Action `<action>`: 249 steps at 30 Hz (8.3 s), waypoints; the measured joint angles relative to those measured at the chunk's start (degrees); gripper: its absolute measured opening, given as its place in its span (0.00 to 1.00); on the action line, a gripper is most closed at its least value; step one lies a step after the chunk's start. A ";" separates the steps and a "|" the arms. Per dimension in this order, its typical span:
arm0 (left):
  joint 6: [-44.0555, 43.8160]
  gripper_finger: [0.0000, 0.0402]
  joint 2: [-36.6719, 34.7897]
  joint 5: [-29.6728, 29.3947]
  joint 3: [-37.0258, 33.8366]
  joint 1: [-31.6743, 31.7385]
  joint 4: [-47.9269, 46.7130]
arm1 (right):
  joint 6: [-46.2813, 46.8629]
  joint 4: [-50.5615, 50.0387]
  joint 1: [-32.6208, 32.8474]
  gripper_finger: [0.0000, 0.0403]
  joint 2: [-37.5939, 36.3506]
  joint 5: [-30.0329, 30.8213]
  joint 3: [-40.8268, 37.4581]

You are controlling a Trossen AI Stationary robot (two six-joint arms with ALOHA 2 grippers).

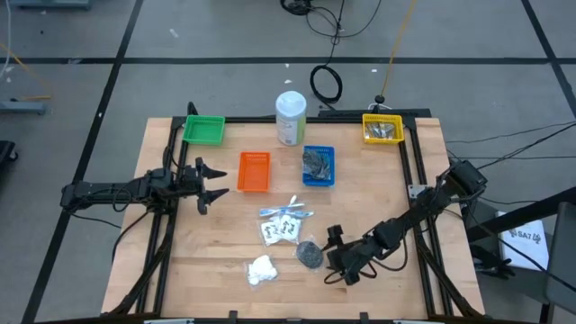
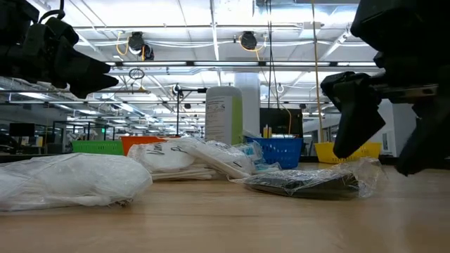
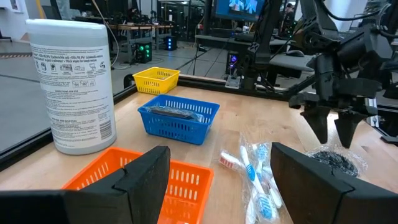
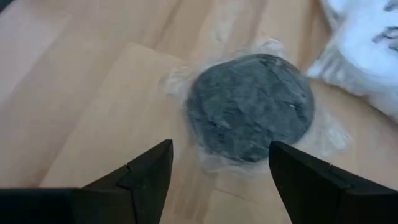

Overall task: Pick & Place Travel size toiletries
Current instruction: Put the hairbrush into the blue bin, then put the bottom cotton pack into the green bin

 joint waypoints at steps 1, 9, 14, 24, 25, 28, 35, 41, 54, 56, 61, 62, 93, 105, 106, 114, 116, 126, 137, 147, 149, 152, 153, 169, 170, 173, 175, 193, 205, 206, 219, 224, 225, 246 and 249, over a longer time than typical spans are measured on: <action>-0.02 0.68 0.00 -0.01 0.00 -0.01 0.00 | -0.64 0.43 -0.14 0.62 0.24 -0.91 0.00; -0.02 0.68 0.00 -0.01 -0.02 -0.01 0.00 | -2.50 0.63 -1.87 0.43 0.47 -2.63 0.00; 0.00 0.68 0.00 -0.01 -0.01 -0.01 0.00 | -2.92 0.63 -2.29 0.20 0.45 -4.19 0.00; -0.01 0.68 -0.01 -0.01 0.00 0.00 0.02 | -5.42 -0.39 -2.54 0.01 -2.38 -3.87 0.00; -0.02 0.68 0.00 -0.01 0.00 -0.01 0.00 | -5.54 -0.97 -2.64 0.00 -3.66 -3.87 -0.01; 0.00 0.68 0.00 -0.01 0.00 0.01 0.01 | -5.56 -1.05 -2.83 0.00 -8.61 -3.69 -0.06; -0.01 0.68 0.00 -0.01 0.00 -0.01 0.00 | -12.08 -1.33 -4.14 0.00 -21.68 3.48 -0.04; 0.00 0.68 -0.01 -0.01 -0.01 0.00 0.00 | -17.86 -3.18 -9.26 0.00 -27.75 20.02 -1.00; 0.00 0.68 -0.01 -0.01 -0.01 0.00 0.00 | -17.50 24.48 -35.85 0.00 -25.35 13.92 -21.45; 0.00 0.68 0.00 -0.01 -0.01 0.00 0.00 | -15.76 30.13 -38.45 0.00 -24.68 8.18 -24.19; 0.00 0.68 0.00 -0.01 0.00 -0.01 0.00 | -14.25 35.61 -41.51 0.00 -22.80 2.02 -27.01; -0.02 0.68 0.00 -0.01 -0.01 0.00 0.00 | -14.24 35.61 -41.75 0.00 -22.27 1.75 -27.02; -0.02 0.68 0.00 -0.01 0.00 0.01 0.00 | -7.86 29.97 -37.48 0.59 -43.69 -1.25 -27.02; 0.00 0.68 0.00 -0.01 -0.01 0.00 0.01 | -2.69 -4.45 -37.51 0.49 -72.32 -16.17 -27.02; -0.01 0.68 0.00 -0.01 0.00 -0.01 0.00 | -2.78 -5.92 -37.49 0.49 -74.18 -16.21 -27.04; -0.01 0.68 -0.01 -0.01 0.00 0.01 0.00 | -4.03 -15.28 -37.51 0.46 -86.30 -16.14 -27.65; -0.02 0.68 0.00 -0.01 0.00 0.01 0.00 | -3.81 -15.27 -37.51 0.46 -89.19 -16.03 -28.64; 0.00 0.68 -0.02 0.01 -0.02 0.01 -0.03 | -1.16 -9.79 -37.51 0.45 -96.62 -15.76 -40.34; -8.74 0.68 -0.02 0.08 -0.02 -0.01 5.07 | 0.18 -4.13 -37.53 0.44 -96.12 -10.05 -45.44; -21.53 0.68 2.83 5.60 -0.04 -1.06 9.02 | 9.55 -4.11 -37.53 0.43 -95.87 -9.95 -45.55; -21.52 0.68 6.08 6.97 0.28 -3.70 12.64 | 9.74 -4.11 -37.53 0.43 -95.86 -9.94 -45.55; -17.58 0.68 14.06 1.50 1.83 -9.69 16.66 | 9.76 -4.11 -37.53 0.44 -95.87 -9.93 -45.61; -15.93 0.68 17.21 -0.42 2.89 -11.90 17.56 | 9.76 -4.11 -37.53 0.44 -95.87 -9.93 -45.62; -15.02 0.68 77.95 -4.75 44.07 -38.62 -8.82 | 9.76 -4.09 -37.53 0.44 -95.87 -9.91 -45.64; -15.84 0.68 80.52 -3.99 46.53 -38.85 -11.09 | 9.76 -4.09 -37.53 0.44 -95.85 -9.91 -45.64; -17.43 0.68 86.24 -2.95 51.86 -39.39 -16.51 | 9.76 -4.09 -37.53 0.43 -95.87 -9.91 -45.64; -18.13 0.68 89.35 -2.92 53.93 -39.49 -16.90 | 9.76 -4.09 -37.53 0.43 -95.85 -9.91 -45.65; -26.74 0.44 97.14 1.61 54.88 -37.87 -17.28 | 9.74 -4.09 -37.51 0.44 -95.85 -9.88 -45.66; -17.61 0.06 81.07 -1.50 54.80 -37.77 -18.70 | 9.75 -4.09 -37.52 0.44 -95.86 -9.88 -45.66; -16.55 0.06 78.71 -4.69 54.82 -37.68 -19.63 | 9.74 -4.07 -37.52 0.44 -95.87 -9.88 -45.66; -20.01 0.04 52.72 -43.63 54.86 -20.84 -39.46 | 9.74 -4.08 -37.52 0.44 -95.87 -9.88 -45.68; -21.83 0.03 50.08 -42.86 54.86 -4.59 -39.56 | 9.74 -4.07 -37.51 0.44 -95.85 -9.88 -45.68; -21.42 0.04 50.10 -42.65 54.86 -1.16 -39.55 | 9.74 -4.08 -37.51 0.43 -95.85 -9.88 -45.68; -17.33 0.06 68.89 -20.81 54.83 45.19 -43.20 | 9.74 -4.09 -37.51 0.44 -95.87 -9.91 -45.68; -17.46 0.03 71.27 -20.95 54.80 46.37 -46.49 | 9.74 -4.08 -37.51 0.44 -95.87 -9.88 -45.68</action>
